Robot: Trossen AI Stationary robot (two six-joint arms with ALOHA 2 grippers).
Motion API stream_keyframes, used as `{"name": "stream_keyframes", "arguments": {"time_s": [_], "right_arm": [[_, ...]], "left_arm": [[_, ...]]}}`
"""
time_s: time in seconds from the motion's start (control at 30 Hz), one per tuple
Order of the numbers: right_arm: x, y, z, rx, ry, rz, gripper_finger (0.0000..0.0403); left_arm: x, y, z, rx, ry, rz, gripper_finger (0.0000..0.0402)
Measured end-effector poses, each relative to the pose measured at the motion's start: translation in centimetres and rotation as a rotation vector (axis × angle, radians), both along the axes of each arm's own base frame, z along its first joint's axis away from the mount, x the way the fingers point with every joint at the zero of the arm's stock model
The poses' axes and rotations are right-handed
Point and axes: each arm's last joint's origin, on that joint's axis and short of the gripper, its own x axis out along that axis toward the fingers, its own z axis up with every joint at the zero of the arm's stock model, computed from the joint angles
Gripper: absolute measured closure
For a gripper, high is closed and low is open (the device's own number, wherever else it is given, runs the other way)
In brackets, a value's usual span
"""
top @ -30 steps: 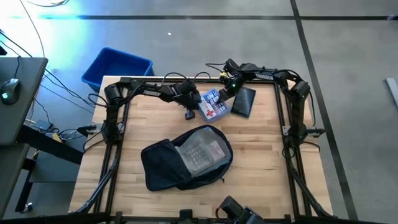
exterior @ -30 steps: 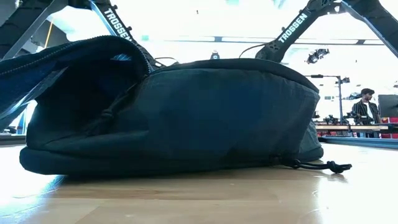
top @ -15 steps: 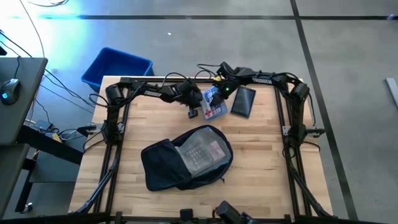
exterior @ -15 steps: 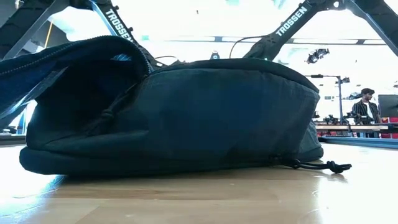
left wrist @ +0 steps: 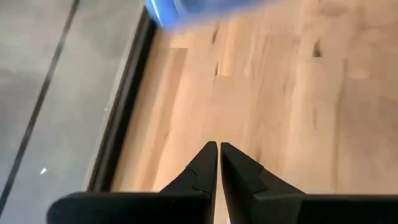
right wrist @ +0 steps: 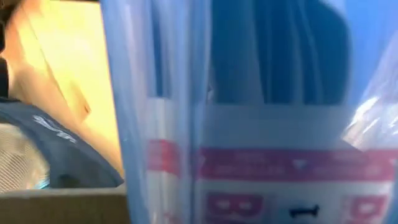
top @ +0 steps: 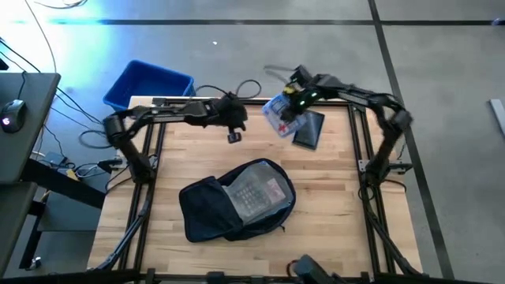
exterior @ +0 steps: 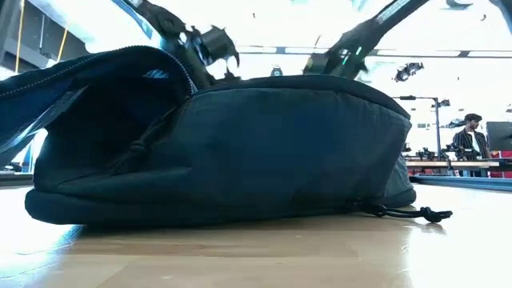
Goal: Unpack backpack
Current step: Put the blue first aid kit in the black backpack
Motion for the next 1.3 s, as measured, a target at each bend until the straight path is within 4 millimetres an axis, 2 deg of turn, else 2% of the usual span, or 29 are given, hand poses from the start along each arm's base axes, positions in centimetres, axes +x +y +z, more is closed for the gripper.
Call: {"name": "stream_keyframes", "arguments": {"time_s": [0.07, 0.13, 0.23, 0.3, 0.43, 0.57, 0.73, 0.9, 1.0, 1.13, 1.3], "right_arm": [[-1.1, 1.1, 2.3, -0.015, -0.022, 0.006, 0.0280], [-1.7, 2.9, 4.2, -0.012, -0.061, 0.021, 0.0280], [-2.0, 6.1, 6.4, 0.066, -0.207, 0.089, 0.0280], [-1.6, 8.4, 6.9, 0.134, -0.287, 0.122, 0.0280], [0.8, 12.8, 4.9, 0.255, -0.347, 0.116, 0.0280], [3.1, 16.8, 2.0, 0.384, -0.379, 0.103, 0.0280], [5.6, 20.1, -1.5, 0.465, -0.350, 0.011, 0.0280], [9.2, 23.6, -4.3, 0.558, -0.349, 0.058, 0.0280], [11.4, 25.2, -5.3, 0.624, -0.379, 0.084, 0.0280], [13.4, 26.8, -7.6, 0.657, -0.320, 0.086, 0.0280], [13.7, 26.8, -8.7, 0.629, -0.287, 0.084, 0.0280]], "left_arm": [[-1.5, -0.7, 2.0, 0.006, -0.028, 0.014, 0.0401], [-3.5, -1.7, 3.1, 0.024, -0.058, 0.020, 0.0401], [-6.7, -2.9, 3.9, 0.069, -0.142, 0.072, 0.0401], [-8.7, -3.8, 3.8, 0.114, -0.222, 0.104, 0.0401], [-11.5, -5.1, 2.4, 0.190, -0.367, 0.103, 0.0402], [-12.9, -5.8, 2.4, 0.232, -0.464, 0.101, 0.0402], [-13.1, -6.7, 2.6, 0.165, -0.538, 0.127, 0.0402], [-12.5, -8.1, 2.1, 0.106, -0.513, 0.071, 0.0401], [-12.2, -9.1, 1.9, 0.081, -0.503, 0.036, 0.0401], [-11.9, -10.4, 1.8, 0.081, -0.494, 0.027, 0.0401], [-11.8, -11.6, 1.7, 0.101, -0.471, 0.012, 0.0401]]}}
